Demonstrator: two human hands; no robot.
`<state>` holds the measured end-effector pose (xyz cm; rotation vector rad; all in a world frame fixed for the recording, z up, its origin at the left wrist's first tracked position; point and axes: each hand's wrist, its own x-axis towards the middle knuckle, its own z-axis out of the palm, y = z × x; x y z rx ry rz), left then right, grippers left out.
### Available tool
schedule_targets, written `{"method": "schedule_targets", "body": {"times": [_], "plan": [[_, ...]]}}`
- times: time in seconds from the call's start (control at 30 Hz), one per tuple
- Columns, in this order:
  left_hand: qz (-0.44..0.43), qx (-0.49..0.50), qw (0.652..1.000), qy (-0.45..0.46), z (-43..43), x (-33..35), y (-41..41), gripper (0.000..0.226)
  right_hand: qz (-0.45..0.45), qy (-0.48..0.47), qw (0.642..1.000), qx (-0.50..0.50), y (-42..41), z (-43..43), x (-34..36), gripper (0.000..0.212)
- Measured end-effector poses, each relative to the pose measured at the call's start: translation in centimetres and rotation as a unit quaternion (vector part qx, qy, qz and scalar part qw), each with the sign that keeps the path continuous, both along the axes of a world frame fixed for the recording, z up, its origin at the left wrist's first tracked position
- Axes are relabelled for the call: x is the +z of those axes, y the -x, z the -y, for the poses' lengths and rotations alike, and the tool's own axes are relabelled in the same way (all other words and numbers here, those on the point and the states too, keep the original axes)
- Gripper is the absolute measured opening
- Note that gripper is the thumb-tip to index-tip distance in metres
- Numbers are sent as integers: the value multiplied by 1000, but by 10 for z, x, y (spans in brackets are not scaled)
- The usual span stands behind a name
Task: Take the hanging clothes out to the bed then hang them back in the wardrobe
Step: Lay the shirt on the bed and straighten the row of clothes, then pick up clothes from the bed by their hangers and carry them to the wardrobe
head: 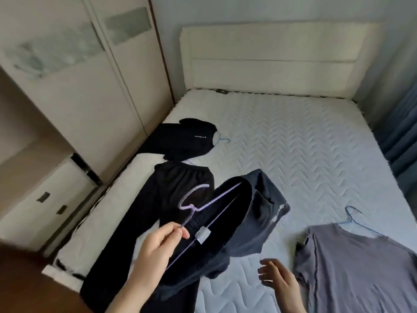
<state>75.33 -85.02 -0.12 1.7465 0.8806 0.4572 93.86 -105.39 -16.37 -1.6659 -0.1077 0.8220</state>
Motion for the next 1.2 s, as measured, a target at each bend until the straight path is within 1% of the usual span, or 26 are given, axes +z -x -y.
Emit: {"method": "schedule_targets", "body": {"times": [0.1, 0.23, 0.37, 0.43, 0.5, 0.53, 0.63, 0.77, 0.93, 1.03, 1.13, 1.2], "plan": [[10, 82, 995, 57, 12, -8, 59, 30, -21, 35, 997, 64, 20, -17, -12, 28], [-10, 196, 978, 68, 26, -18, 135, 26, -25, 67, 987, 144, 52, -40, -19, 26], [-26, 278, 958, 70, 34, -18, 200, 19, -12, 82, 978, 192, 83, -65, -22, 23], [-29, 323, 943, 76, 34, -21, 234, 19, -2, 89, 972, 218, 100, -81, -21, 22], [-28, 376, 922, 87, 32, -24, 270, 25, 9, 89, 967, 240, 121, -99, -22, 21], [-20, 406, 908, 97, 31, -25, 290, 27, 13, 89, 964, 249, 134, -109, -22, 21], [19, 478, 869, 124, 21, -28, 352, 26, 17, 94, 956, 277, 178, -146, -28, 23], [30, 521, 845, 117, -1, -41, 444, 27, 26, 101, 945, 310, 266, -199, -41, 28], [-12, 559, 826, 71, -19, -54, 555, 29, 5, 93, 924, 371, 401, -276, -39, 23], [-11, 570, 817, 86, -30, -63, 611, 33, 1, 86, 899, 429, 473, -323, -28, 23], [-7, 593, 797, 112, -50, -70, 654, 32, 0, 78, 880, 468, 525, -368, -19, 23], [-23, 582, 803, 127, -73, -76, 677, 31, -7, 82, 873, 480, 550, -399, -17, 23]]}}
